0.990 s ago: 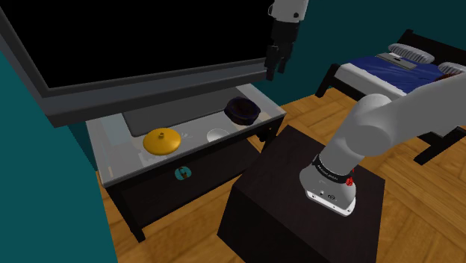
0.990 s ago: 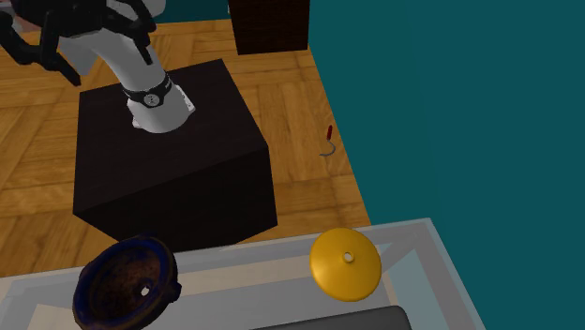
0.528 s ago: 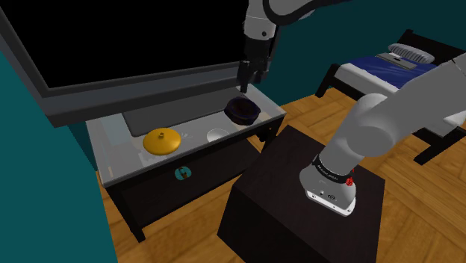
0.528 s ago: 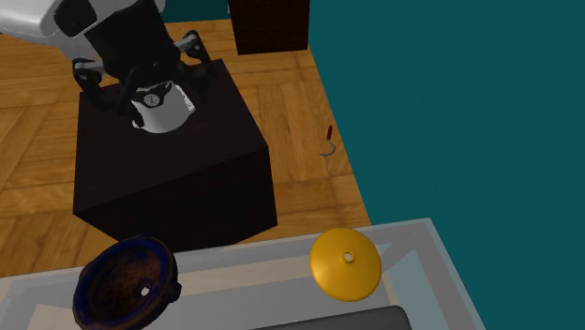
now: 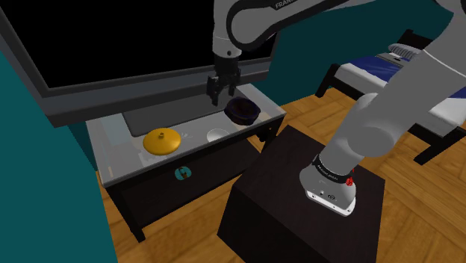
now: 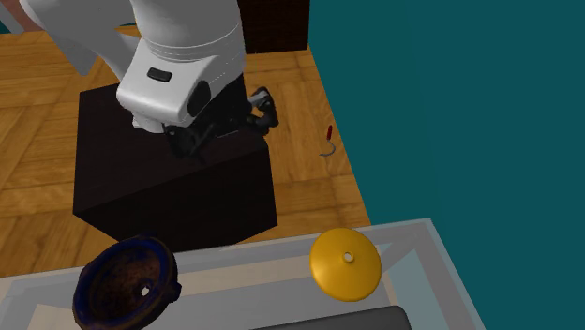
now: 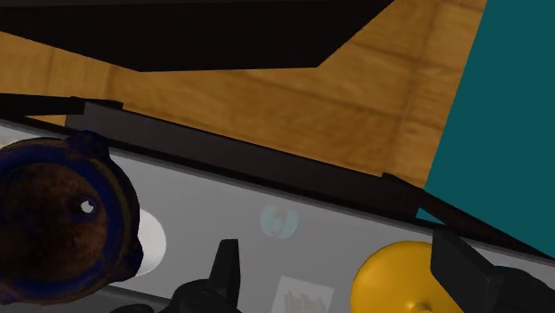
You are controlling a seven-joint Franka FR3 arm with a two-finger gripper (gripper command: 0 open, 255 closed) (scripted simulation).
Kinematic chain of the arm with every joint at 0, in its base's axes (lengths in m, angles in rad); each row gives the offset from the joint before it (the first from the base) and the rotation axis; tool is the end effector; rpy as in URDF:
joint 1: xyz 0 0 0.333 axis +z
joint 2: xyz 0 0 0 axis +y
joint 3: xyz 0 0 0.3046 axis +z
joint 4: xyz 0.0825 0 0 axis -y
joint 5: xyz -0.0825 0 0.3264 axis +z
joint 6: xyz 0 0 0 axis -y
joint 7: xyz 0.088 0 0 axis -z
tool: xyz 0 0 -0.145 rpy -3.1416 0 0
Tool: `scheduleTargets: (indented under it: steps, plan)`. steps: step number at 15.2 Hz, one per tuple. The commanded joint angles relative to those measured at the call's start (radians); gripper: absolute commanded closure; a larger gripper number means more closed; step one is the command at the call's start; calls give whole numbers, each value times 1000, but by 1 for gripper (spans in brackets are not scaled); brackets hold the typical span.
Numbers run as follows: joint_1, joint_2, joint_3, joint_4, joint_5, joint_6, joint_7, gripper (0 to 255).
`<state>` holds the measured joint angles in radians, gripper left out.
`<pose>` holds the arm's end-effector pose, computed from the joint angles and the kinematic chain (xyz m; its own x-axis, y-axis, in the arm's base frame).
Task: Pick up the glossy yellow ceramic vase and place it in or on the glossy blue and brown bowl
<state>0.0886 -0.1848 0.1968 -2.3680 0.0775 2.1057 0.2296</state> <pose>0.3978 0.1233 0.3746 0.9964 0.0092 -0.0848 0.0085 -0.9999 -0.0082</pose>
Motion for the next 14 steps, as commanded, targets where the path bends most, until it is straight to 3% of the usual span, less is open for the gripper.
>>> scheduleTargets:
  steps: [1, 7, 14]
  plan:
    - [5, 74, 18, 35, -16, 47, 37, 0]
    - [33, 304, 49, 183, -97, 143, 160, 0]
    - [100, 575, 37, 418, -204, 188, 288, 0]
